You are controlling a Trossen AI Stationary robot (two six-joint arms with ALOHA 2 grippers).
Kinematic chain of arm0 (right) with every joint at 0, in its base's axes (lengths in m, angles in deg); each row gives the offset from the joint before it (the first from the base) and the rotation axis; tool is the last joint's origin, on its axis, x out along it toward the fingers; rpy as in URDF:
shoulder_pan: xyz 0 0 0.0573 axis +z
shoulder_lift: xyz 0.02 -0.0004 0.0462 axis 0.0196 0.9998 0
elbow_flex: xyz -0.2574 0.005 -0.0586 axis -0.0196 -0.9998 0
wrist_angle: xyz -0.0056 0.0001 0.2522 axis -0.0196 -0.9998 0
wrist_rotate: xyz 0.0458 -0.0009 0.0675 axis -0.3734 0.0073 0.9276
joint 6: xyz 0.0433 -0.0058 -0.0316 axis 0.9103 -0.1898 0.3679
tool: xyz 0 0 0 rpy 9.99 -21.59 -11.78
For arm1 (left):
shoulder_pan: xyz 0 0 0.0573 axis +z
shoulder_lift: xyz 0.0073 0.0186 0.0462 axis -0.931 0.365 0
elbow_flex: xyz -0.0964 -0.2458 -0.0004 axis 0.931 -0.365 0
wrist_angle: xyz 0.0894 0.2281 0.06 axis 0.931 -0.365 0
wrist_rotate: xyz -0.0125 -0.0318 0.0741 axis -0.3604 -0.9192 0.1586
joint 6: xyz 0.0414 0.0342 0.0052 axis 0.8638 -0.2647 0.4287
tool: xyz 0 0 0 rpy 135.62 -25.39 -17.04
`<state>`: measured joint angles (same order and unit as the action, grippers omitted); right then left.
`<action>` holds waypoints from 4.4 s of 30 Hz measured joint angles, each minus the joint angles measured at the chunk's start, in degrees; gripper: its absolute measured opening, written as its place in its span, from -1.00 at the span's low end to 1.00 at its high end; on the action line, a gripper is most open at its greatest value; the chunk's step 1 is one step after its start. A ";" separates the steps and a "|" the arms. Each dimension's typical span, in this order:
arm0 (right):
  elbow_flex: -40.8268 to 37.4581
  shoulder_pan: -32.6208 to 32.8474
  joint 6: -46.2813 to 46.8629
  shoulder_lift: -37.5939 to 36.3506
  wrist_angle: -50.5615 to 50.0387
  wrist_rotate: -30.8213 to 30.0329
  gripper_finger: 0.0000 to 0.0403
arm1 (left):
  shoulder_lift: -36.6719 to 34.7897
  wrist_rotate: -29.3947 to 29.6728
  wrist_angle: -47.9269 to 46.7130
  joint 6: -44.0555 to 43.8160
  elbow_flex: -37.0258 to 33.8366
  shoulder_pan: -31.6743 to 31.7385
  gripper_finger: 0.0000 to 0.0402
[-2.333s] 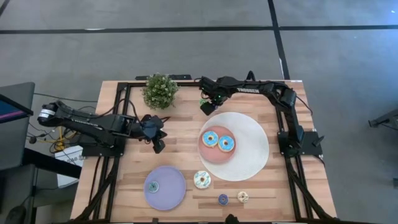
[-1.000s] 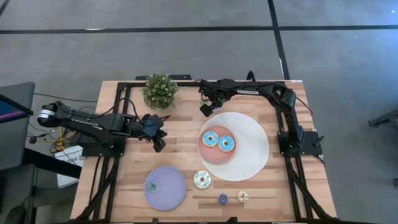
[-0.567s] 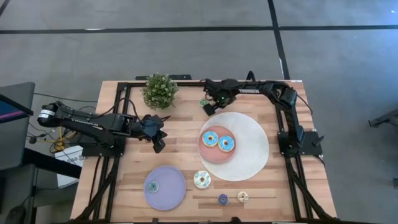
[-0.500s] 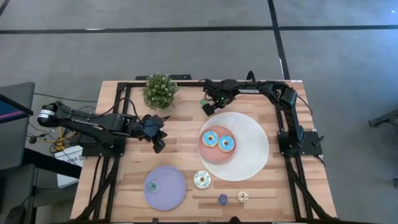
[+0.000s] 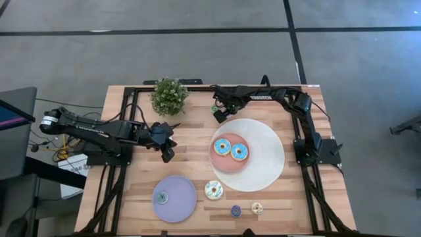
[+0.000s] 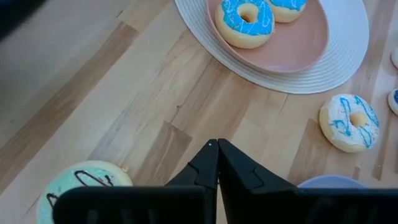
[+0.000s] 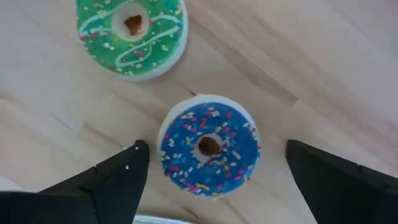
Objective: Pick & Place donuts
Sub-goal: Put the small blue donut on the purple plate
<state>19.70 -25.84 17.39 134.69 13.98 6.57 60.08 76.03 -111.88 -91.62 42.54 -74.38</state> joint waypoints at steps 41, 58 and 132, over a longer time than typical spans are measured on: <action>0.47 1.23 1.69 -0.67 -0.11 -0.62 0.42 | 0.00 -0.89 -0.15 0.63 0.00 -0.02 -1.00; 0.49 1.23 2.08 -0.76 -0.31 0.39 0.07 | 0.00 -0.90 -0.13 0.61 0.00 -0.02 -1.00; 42.00 41.23 9.52 23.83 11.02 6.44 0.06 | -46.88 -1.94 0.49 23.06 -18.40 -1.96 -1.00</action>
<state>61.69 15.38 26.90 158.52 25.00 13.02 13.20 74.09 -111.39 -68.56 24.14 -76.34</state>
